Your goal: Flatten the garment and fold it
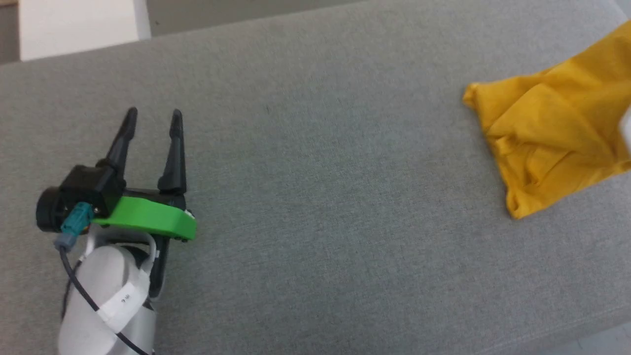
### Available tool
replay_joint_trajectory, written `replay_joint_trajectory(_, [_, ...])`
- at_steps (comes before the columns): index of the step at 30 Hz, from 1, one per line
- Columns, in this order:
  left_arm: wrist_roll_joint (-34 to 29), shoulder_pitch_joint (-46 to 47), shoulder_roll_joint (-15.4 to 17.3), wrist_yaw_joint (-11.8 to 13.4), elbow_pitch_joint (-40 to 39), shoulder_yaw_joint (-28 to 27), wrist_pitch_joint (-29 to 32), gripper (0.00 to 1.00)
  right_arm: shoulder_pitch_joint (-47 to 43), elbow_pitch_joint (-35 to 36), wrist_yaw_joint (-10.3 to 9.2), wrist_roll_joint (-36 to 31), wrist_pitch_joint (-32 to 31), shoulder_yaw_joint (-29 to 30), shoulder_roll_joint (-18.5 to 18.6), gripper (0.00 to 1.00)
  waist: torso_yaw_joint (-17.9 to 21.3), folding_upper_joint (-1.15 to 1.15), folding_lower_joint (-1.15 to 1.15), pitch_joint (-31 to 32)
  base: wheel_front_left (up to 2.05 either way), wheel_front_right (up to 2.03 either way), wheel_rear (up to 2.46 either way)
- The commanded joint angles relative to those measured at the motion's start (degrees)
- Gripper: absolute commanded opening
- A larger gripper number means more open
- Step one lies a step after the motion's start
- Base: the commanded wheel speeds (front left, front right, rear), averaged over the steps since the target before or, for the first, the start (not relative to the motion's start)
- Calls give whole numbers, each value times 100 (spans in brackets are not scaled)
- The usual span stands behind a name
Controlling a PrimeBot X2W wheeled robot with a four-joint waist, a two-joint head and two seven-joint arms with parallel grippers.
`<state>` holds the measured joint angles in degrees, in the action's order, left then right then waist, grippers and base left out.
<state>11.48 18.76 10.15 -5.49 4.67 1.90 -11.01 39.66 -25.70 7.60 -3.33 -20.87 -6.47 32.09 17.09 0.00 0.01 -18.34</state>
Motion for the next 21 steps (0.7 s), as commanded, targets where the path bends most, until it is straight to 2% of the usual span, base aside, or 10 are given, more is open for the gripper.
replay_joint_trajectory(1, [-92,113,116,-10,-101,-21,71,100,130,-85,-11,-94,85,200,-9,0,332,0,-1,-674,0,0,0])
replay_joint_trajectory(12, [-186,281,465,-4,-841,-14,542,100,509,-447,-11,-1091,775,1960,-319,0,168,0,-1,-1411,0,0,0])
replay_joint_trajectory(16, [-185,275,536,15,-948,-36,621,100,617,-462,-11,-1494,900,2435,-452,0,107,0,-1,-1488,0,0,0])
replay_joint_trajectory(21, [-155,223,566,32,-982,-39,644,100,689,-532,-11,-1772,1089,2750,-612,0,40,0,-1,-1445,0,0,0])
